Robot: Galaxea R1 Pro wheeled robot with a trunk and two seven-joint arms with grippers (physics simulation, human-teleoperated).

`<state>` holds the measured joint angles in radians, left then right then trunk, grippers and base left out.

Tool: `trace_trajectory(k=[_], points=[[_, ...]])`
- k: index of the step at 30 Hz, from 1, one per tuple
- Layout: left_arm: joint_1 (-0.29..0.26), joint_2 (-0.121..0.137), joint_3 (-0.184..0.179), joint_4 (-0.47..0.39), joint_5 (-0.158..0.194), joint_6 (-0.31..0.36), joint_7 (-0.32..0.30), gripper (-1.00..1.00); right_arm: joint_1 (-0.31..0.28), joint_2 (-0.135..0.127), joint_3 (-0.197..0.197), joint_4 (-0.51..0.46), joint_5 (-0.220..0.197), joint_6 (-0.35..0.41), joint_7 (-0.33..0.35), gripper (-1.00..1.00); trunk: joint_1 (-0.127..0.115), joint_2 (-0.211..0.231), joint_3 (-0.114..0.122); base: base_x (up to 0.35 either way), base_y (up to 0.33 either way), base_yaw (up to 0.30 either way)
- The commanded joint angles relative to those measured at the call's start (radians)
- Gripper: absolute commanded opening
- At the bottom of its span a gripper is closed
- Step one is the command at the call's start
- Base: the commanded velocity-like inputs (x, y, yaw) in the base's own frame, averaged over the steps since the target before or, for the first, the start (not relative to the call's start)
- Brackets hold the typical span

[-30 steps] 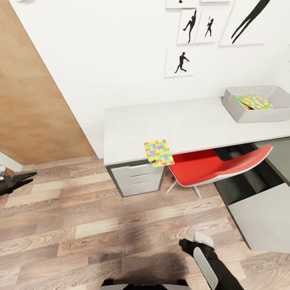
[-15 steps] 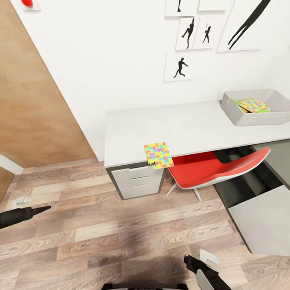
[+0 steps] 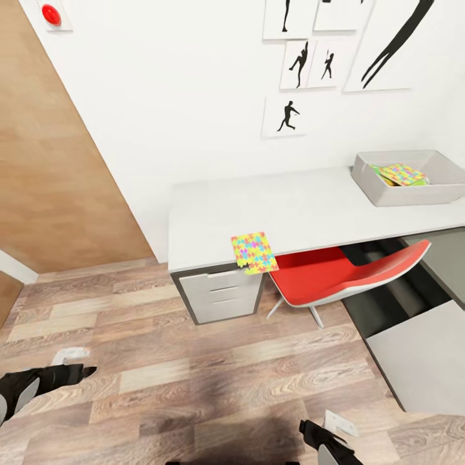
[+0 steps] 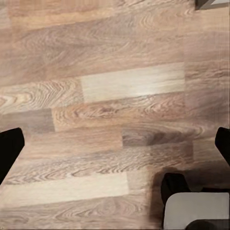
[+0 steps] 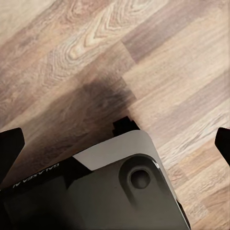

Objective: Put all the toys in the child's room - the three board games (two on the bed and one on the table), the two jigsaw puzzles on the table, and the tennis ball on the table - inside the toy box on the table in the child's room.

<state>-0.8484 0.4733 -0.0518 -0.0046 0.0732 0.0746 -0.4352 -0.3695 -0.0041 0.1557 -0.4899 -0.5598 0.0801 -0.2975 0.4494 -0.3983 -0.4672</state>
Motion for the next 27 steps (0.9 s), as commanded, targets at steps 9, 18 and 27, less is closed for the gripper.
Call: trace_trajectory(k=[9, 18, 27], points=[[0.117, -0.133, -0.006, 0.001, -0.002, -0.003, 0.367, 1.00, 0.000, -0.001, 0.005, 0.005, -0.002, 0.001, -0.008, 1.00, 0.001, -0.002, 0.013, 0.000, 0.000, 0.000], [0.245, -0.202, -0.007, -0.001, -0.015, -0.005, 0.519, 1.00, 0.000, -0.001, 0.005, 0.025, -0.001, -0.005, -0.008, 1.00, 0.001, -0.002, 0.028, 0.000, 0.000, 0.000], [0.391, -0.277, -0.008, -0.001, -0.037, -0.029, 0.536, 1.00, 0.000, -0.002, 0.005, 0.028, -0.001, -0.007, -0.008, 1.00, 0.001, -0.002, 0.042, 0.000, 0.000, 0.000]])
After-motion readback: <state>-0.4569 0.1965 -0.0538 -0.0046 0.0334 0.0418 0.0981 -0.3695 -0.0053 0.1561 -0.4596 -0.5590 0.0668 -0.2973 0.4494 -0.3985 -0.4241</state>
